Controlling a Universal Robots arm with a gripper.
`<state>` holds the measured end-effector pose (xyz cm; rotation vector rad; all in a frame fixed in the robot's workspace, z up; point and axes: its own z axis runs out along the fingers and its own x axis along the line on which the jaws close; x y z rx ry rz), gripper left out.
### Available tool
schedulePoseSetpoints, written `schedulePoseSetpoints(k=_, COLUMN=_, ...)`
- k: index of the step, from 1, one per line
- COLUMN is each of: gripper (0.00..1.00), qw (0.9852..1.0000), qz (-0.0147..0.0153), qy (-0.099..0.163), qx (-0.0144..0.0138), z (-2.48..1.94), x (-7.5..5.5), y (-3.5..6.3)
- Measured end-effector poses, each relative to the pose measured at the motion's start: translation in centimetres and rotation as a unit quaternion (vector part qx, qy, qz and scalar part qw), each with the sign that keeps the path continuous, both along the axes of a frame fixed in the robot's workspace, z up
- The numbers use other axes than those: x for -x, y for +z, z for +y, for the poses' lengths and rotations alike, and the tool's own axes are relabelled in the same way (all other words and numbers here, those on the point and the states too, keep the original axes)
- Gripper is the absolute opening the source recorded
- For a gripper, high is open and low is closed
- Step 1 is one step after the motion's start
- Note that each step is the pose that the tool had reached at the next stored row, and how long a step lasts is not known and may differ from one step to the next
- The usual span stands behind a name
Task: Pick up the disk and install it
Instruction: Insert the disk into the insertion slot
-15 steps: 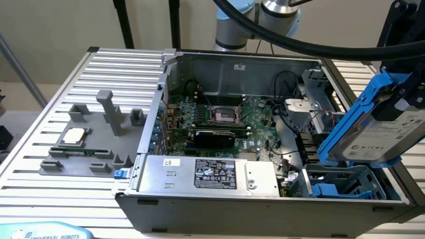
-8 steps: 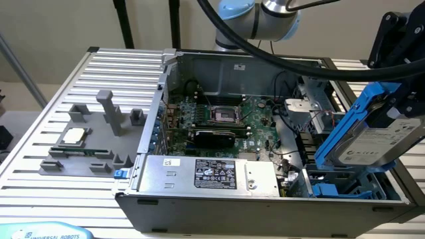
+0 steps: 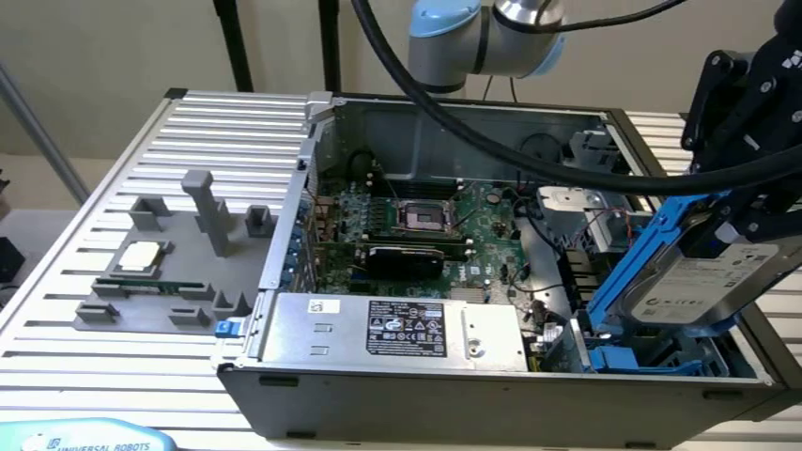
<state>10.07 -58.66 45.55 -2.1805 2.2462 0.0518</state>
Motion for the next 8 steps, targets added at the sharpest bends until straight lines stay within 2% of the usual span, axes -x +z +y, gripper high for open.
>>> schedulePoseSetpoints(k=4, gripper=0.33, qw=1.0, qz=0.0, qy=0.0, qx=0.0019, z=0.04, x=-0.01, y=-0.73)
schedulePoseSetpoints(k=8, gripper=0.33, qw=1.0, qz=0.0003, qy=0.0, qx=0.0024, z=0.09, x=-0.22, y=-1.15)
